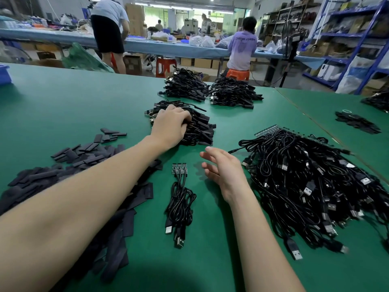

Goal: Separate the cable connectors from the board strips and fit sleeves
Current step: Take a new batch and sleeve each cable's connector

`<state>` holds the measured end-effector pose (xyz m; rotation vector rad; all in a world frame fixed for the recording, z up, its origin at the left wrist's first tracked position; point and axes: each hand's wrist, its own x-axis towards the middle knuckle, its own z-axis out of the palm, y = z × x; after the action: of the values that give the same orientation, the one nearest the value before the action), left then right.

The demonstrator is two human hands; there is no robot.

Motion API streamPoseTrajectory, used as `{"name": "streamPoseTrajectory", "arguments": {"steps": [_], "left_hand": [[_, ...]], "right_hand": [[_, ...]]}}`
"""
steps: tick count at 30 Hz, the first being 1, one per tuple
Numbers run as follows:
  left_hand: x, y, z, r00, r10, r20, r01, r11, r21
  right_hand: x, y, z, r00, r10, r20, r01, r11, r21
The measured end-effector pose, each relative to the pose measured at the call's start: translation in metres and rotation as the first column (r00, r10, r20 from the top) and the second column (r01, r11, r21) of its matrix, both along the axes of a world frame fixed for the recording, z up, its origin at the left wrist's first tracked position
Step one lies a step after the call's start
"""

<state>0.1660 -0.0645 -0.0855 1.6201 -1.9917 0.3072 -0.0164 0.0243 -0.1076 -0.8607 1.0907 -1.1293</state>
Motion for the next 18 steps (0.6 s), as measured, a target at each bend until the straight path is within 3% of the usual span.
{"name": "streamPoseTrajectory", "arguments": {"steps": [4,8,10,12,14,16,18], "left_hand": [[0.001,0.03,0.006,0.971,0.016,-0.238,-0.026,0.999,-0.036],[0.0,0.068,-0.003,0.883,0.034,-0.468,0.006,0.996,0.084],[-0.002,0.079,-0.008,0.851,0.047,-0.524,0.038,0.988,0.151],[-0.004,0.085,-0.009,0.834,0.045,-0.55,0.07,0.98,0.186],[-0.005,0.087,-0.007,0.81,0.047,-0.585,0.083,0.978,0.194],[-0.005,0.088,-0.008,0.786,0.054,-0.615,0.101,0.972,0.214],[-0.006,0.09,-0.01,0.792,0.061,-0.607,0.114,0.963,0.246]], "right_hand": [[0.001,0.001,0.0,0.988,0.019,-0.152,-0.027,0.998,-0.048],[0.003,0.002,-0.001,0.915,0.046,-0.401,-0.109,0.984,-0.138],[0.004,0.002,0.0,0.809,0.041,-0.586,-0.187,0.964,-0.189],[0.008,0.002,0.002,0.586,0.025,-0.81,-0.288,0.941,-0.179],[0.017,0.005,0.004,0.353,0.011,-0.936,-0.352,0.928,-0.122],[0.028,0.006,0.003,0.289,0.034,-0.957,-0.37,0.926,-0.079],[0.035,0.008,0.0,0.359,0.066,-0.931,-0.356,0.932,-0.071]]}}
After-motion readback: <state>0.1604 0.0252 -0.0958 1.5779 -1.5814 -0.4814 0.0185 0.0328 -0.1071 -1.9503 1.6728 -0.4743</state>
